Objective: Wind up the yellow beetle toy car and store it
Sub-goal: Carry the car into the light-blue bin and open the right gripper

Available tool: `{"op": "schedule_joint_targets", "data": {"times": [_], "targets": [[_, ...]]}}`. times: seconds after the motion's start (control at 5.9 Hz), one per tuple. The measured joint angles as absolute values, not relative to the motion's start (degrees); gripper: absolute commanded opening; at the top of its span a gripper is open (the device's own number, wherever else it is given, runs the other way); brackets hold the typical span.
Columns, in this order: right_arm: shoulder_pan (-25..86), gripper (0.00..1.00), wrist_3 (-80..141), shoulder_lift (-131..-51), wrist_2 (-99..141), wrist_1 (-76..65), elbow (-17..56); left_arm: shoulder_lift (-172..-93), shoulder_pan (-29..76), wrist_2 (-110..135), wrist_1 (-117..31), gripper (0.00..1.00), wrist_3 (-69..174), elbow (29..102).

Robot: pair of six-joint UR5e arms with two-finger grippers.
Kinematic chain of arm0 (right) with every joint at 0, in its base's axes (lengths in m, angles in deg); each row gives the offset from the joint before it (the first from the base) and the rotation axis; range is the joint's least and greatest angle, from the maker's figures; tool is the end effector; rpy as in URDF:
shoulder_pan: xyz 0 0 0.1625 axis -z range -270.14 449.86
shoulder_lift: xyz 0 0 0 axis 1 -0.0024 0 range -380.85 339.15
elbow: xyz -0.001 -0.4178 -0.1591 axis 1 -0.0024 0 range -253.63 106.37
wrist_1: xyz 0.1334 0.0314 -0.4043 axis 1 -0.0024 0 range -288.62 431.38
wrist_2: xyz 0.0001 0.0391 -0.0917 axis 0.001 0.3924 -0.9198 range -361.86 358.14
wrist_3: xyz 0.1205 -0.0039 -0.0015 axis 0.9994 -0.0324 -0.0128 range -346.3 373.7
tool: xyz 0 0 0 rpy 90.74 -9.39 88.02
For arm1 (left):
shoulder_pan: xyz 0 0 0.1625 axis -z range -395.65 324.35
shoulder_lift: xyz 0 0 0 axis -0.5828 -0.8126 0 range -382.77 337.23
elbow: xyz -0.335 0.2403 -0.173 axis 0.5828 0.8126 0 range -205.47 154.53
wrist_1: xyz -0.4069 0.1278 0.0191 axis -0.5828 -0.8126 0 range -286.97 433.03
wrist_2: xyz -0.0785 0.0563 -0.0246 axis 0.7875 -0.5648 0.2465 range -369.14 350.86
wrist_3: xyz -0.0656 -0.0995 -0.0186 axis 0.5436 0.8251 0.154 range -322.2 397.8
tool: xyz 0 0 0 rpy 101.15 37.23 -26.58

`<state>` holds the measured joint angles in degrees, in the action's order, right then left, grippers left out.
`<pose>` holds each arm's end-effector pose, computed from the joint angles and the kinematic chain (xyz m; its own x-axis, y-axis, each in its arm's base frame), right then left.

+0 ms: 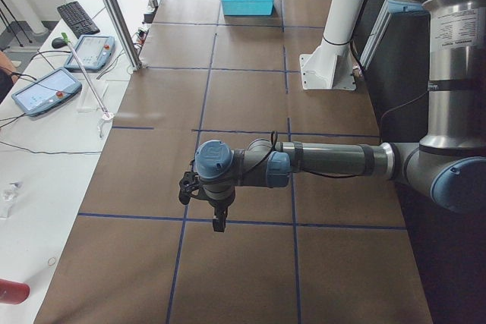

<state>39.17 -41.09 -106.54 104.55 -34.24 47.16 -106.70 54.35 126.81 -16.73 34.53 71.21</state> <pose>-0.2386 -0.4481 0.4509 -0.0944 -0.9884 -0.1189 0.9020 -0.1355 0.4100 -0.0465 -0.4586 0.6860 0.6942 0.0616 -0.7172 -0.0396 0.9981 0.0474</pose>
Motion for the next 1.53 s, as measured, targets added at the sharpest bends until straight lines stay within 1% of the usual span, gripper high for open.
{"op": "schedule_joint_targets", "data": {"times": [0.17,0.51,0.68,0.85,1.02,1.19,1.36,1.53], "targets": [[37.44,0.05,-42.66,-109.61,105.58,-33.53,46.95,-106.70,54.35,126.82,-16.74,1.00,34.54,71.21],[36.22,0.07,-42.66,-114.71,108.11,-25.44,42.53,-106.70,54.35,126.82,-16.72,1.00,34.68,71.21],[36.21,0.08,-41.16,-115.52,109.08,-22.08,40.36,-106.70,54.35,126.86,-16.71,1.00,34.75,71.21],[36.27,0.10,-40.18,-115.54,109.55,-20.89,38.82,-106.70,54.33,126.89,-16.71,1.00,34.79,71.21],[36.30,0.17,-39.86,-115.39,109.73,-20.52,37.66,-106.70,54.32,126.91,-16.71,1.00,34.79,71.21],[36.36,0.29,-39.77,-115.27,109.86,-20.42,37.04,-106.70,54.32,126.89,-16.71,1.00,34.75,71.21],[36.43,0.52,-39.75,-115.17,110.04,-20.39,36.80,-106.68,54.35,126.87,-16.71,1.00,34.73,71.21],[36.47,0.87,-39.74,-115.11,110.60,-20.38,36.74,-106.64,54.35,126.90,-16.71,1.00,34.73,71.21]]}}
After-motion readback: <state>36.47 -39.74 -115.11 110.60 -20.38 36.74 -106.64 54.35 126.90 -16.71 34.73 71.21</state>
